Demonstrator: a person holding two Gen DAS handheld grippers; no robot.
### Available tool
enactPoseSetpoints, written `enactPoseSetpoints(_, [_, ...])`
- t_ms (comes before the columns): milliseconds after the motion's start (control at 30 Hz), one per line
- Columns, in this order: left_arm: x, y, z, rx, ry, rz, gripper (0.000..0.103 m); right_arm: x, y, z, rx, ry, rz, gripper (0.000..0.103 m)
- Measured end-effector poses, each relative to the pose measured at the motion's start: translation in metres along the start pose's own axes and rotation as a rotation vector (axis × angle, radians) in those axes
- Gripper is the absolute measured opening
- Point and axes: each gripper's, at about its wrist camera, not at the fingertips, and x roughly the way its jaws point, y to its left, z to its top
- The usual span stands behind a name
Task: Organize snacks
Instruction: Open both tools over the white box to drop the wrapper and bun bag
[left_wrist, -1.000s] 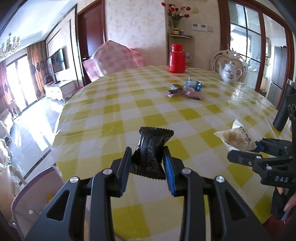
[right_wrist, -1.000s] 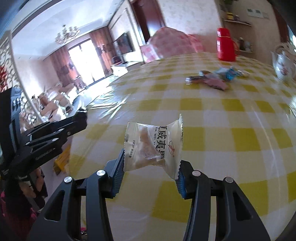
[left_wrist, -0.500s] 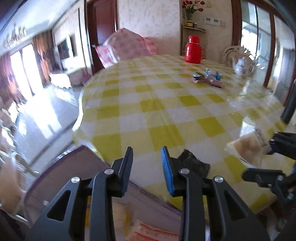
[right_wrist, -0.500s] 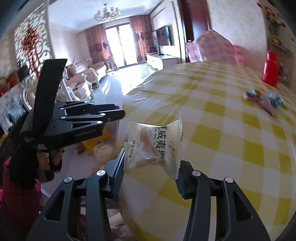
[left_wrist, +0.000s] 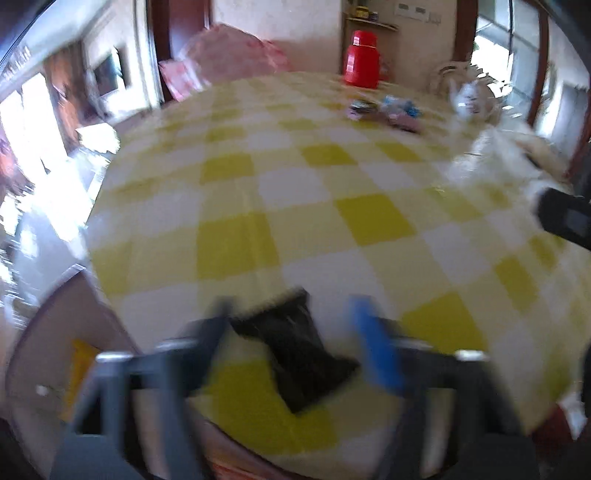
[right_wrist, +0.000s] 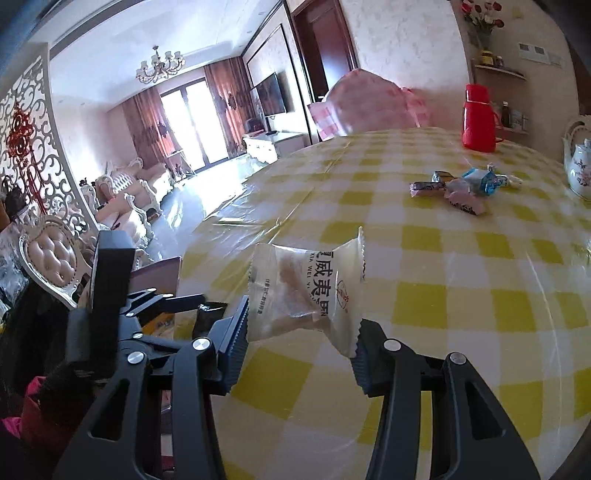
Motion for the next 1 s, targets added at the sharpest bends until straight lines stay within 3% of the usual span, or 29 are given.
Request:
enactPoseSetpoints(67, [-0.002, 0.006, -0.002, -0.017, 0.001, -0.048, 0.037, 0.002, 0.002, -0.002, -0.012, 0.005, 0.009, 0.047])
enactPoseSetpoints(233, [-0.015, 0.022, -0.005, -0.031, -0.032, -0.071, 0.037, 0.012, 0.014, -0.005, -0.039, 0.033, 0.034, 0.047])
enactPoseSetpoints(500, [-0.06, 0.086, -0.006, -0.025, -0.051, 0.053, 0.037, 0.032, 0.091, -0.02, -0.221, 0.114, 0.183, 0.047])
enactPoseSetpoints(700, [-0.084, 0.126, -0.021, 0.025, 0.01, 0.137, 0.037, 0.057, 0.157, -0.043, -0.362, 0.227, 0.307, 0.047])
enactPoseSetpoints(800, [-0.085, 0.134, -0.035, 0.083, 0.084, 0.165, 0.037, 0.066, 0.184, -0.053, -0.414, 0.273, 0.373, 0.048])
enactPoseSetpoints(867, [-0.081, 0.145, -0.046, 0.092, 0.134, 0.188, 0.038, 0.071, 0.204, -0.06, -0.438, 0.303, 0.464, 0.05])
enactPoseSetpoints(900, [-0.078, 0.154, -0.051, 0.081, 0.16, 0.213, 0.041, 0.072, 0.214, -0.062, -0.449, 0.306, 0.498, 0.056])
enactPoseSetpoints(933, [-0.077, 0.161, -0.053, 0.063, 0.166, 0.24, 0.049, 0.072, 0.217, -0.062, -0.453, 0.298, 0.504, 0.073])
enactPoseSetpoints(967, [-0.077, 0.169, -0.054, 0.031, 0.158, 0.287, 0.06, 0.07, 0.218, -0.061, -0.453, 0.273, 0.503, 0.078])
enactPoseSetpoints(1000, [-0.077, 0.176, -0.053, 0.003, 0.143, 0.333, 0.084, 0.068, 0.217, -0.06, -0.452, 0.255, 0.503, 0.079])
